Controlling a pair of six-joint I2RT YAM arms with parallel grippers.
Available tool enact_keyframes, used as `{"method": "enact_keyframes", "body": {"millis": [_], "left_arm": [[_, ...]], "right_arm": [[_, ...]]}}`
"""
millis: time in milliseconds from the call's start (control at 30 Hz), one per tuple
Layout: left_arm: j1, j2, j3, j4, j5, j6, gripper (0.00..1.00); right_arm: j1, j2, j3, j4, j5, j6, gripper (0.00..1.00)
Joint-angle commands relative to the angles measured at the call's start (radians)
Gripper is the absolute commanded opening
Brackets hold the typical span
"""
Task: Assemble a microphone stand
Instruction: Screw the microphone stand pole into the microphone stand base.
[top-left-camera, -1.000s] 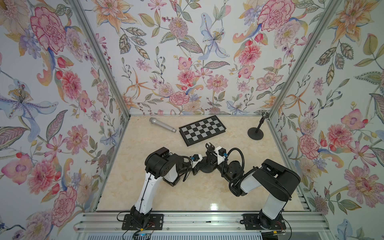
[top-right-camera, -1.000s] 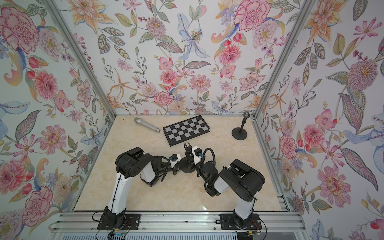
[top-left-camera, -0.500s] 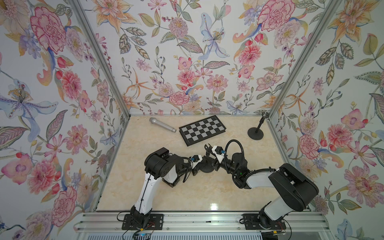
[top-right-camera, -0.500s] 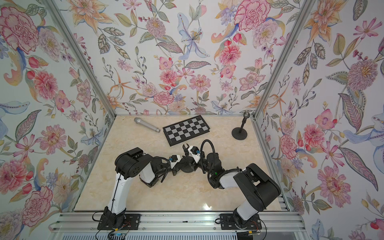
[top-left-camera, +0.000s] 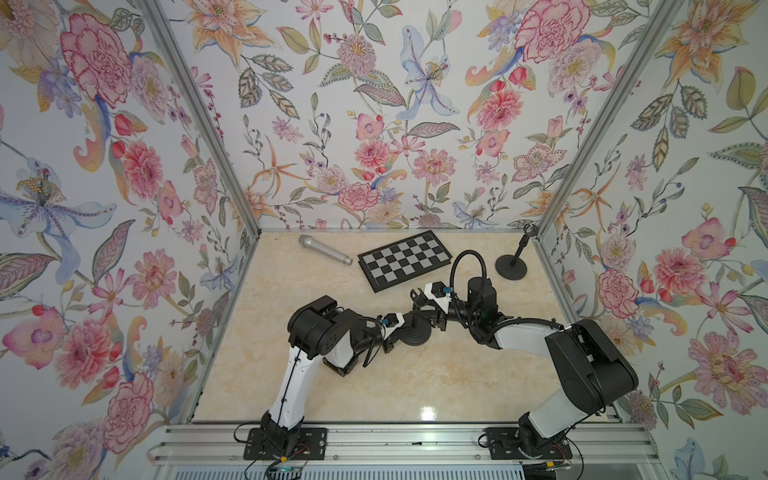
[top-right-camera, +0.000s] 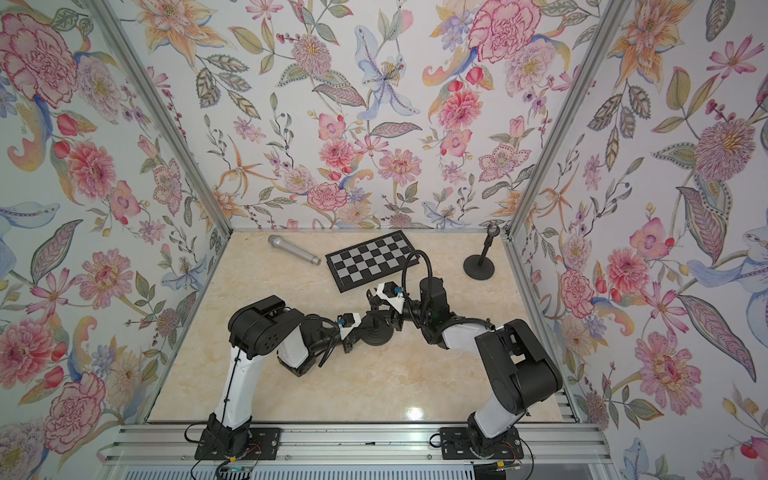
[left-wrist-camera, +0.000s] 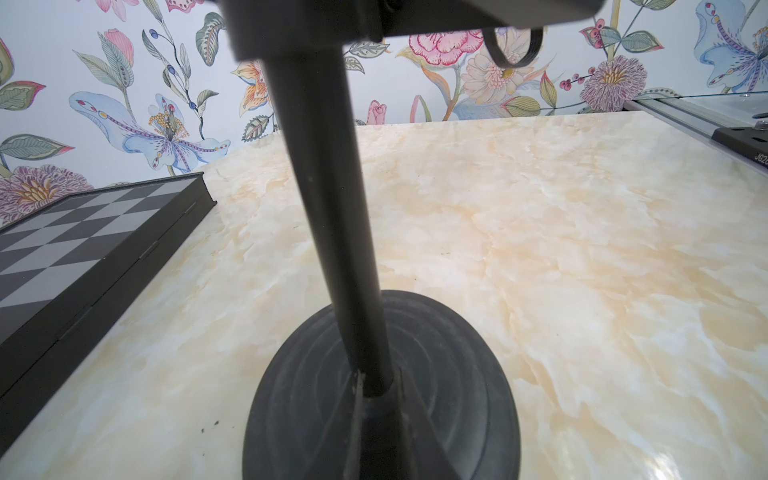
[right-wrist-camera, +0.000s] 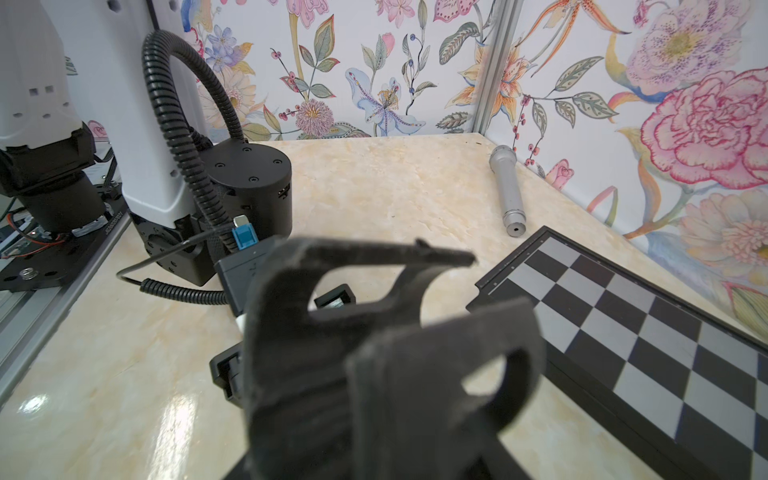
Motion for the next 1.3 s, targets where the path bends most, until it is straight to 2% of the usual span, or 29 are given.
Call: {"method": "enact_keyframes", "body": {"millis": [0,67,133,200,233,333,367,433,467,533,700,800,867,967,1100,1267], "left_arm": [[0.012,0.03,-0.012,0.128,0.035,0.024,0.17],[0.013,0.024,0.003,0.089,0.036,0.028,0.18],[0.014,0.02,0.013,0.063,0.036,0.029,0.19],[0.014,0.015,0.019,0.04,0.036,0.035,0.19],[0.014,0.015,0.022,0.037,0.036,0.035,0.2],[0.012,0.014,0.021,0.041,0.033,0.033,0.21],[0.012,0.013,0.022,0.039,0.032,0.032,0.21],[0.011,0.012,0.021,0.037,0.031,0.033,0.21],[0.011,0.012,0.021,0.038,0.029,0.033,0.21],[0.011,0.011,0.023,0.029,0.028,0.032,0.21],[0.011,0.002,0.021,0.026,0.021,0.032,0.23],[0.016,-0.012,-0.007,0.093,0.013,0.004,0.26],[0.024,-0.023,-0.042,0.221,-0.005,-0.057,0.3],[0.023,-0.064,-0.05,0.234,-0.002,-0.117,0.33],[0.022,-0.108,-0.083,0.235,-0.068,-0.099,0.43],[0.025,-0.108,-0.084,0.236,-0.096,-0.086,0.43]], "right_arm": [[-0.005,0.03,0.037,-0.017,-0.05,-0.02,0.35],[0.0,0.029,0.021,0.044,0.038,0.048,0.16],[0.017,0.022,-0.025,0.126,0.207,0.141,0.0],[0.048,0.028,-0.088,0.217,0.433,0.26,0.0],[0.078,0.033,-0.127,0.271,0.598,0.331,0.0],[0.265,0.042,-0.205,0.295,1.167,0.459,0.0],[0.338,0.062,-0.214,0.308,1.311,0.483,0.0],[0.434,0.119,-0.223,0.357,1.435,0.558,0.0],[0.46,0.144,-0.223,0.384,1.433,0.58,0.0],[0.48,0.168,-0.205,0.399,1.352,0.564,0.0],[0.47,0.098,-0.165,0.302,1.248,0.488,0.0],[0.456,0.048,-0.156,0.24,1.185,0.482,0.0],[0.453,0.025,-0.149,0.197,1.136,0.5,0.0],[0.464,0.001,-0.153,0.178,1.075,0.527,0.0],[0.495,-0.002,-0.142,0.169,1.064,0.539,0.0],[0.524,0.021,-0.127,0.163,1.118,0.539,0.0]]}}
